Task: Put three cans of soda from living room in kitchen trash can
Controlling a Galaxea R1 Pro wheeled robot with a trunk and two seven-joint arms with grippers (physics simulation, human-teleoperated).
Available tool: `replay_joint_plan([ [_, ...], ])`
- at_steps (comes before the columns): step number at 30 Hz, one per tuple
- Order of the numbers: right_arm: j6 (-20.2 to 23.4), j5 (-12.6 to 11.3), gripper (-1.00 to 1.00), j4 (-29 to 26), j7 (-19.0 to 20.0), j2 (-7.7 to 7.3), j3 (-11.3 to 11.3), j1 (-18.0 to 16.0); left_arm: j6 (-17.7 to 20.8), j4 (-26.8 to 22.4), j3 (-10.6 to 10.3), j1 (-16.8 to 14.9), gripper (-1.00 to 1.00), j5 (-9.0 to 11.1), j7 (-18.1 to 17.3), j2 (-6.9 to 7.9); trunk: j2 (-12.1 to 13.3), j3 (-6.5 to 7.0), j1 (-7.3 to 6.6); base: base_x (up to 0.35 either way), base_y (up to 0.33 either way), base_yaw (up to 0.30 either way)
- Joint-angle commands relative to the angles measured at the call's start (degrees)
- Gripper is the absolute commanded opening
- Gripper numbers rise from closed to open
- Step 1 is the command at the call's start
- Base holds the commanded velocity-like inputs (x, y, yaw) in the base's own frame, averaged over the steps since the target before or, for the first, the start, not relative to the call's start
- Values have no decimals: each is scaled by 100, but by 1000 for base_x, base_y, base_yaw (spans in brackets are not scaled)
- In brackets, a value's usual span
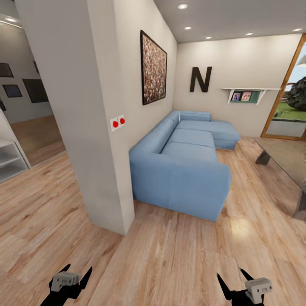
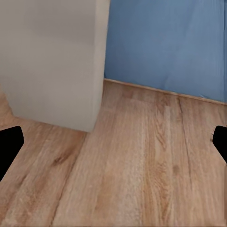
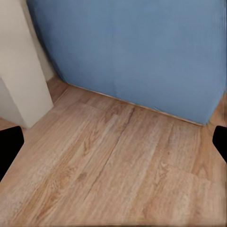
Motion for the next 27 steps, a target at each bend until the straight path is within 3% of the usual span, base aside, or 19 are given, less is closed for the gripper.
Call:
replay_joint_plan([
  [1,0,0,100,1,0,0,-1,0,0,0,0,0,100,0,0,0,0,-7,0,0,0,-172],
  [22,-14,8,100,-15,35,-62,-70,18,38,186,11,-25,100,60,22,35,0,-148,0,0,0,-173],
  [24,-17,6,100,-17,43,-71,-116,21,65,103,10,-36,100,48,21,35,0,-161,0,0,0,-176],
  [25,-19,5,100,-17,76,-81,-304,19,179,-112,9,-51,100,30,19,36,0,-168,0,0,0,-178],
  [27,-15,11,100,-17,93,-83,-370,12,243,-191,9,-58,100,27,18,37,0,-181,0,0,0,-178],
])
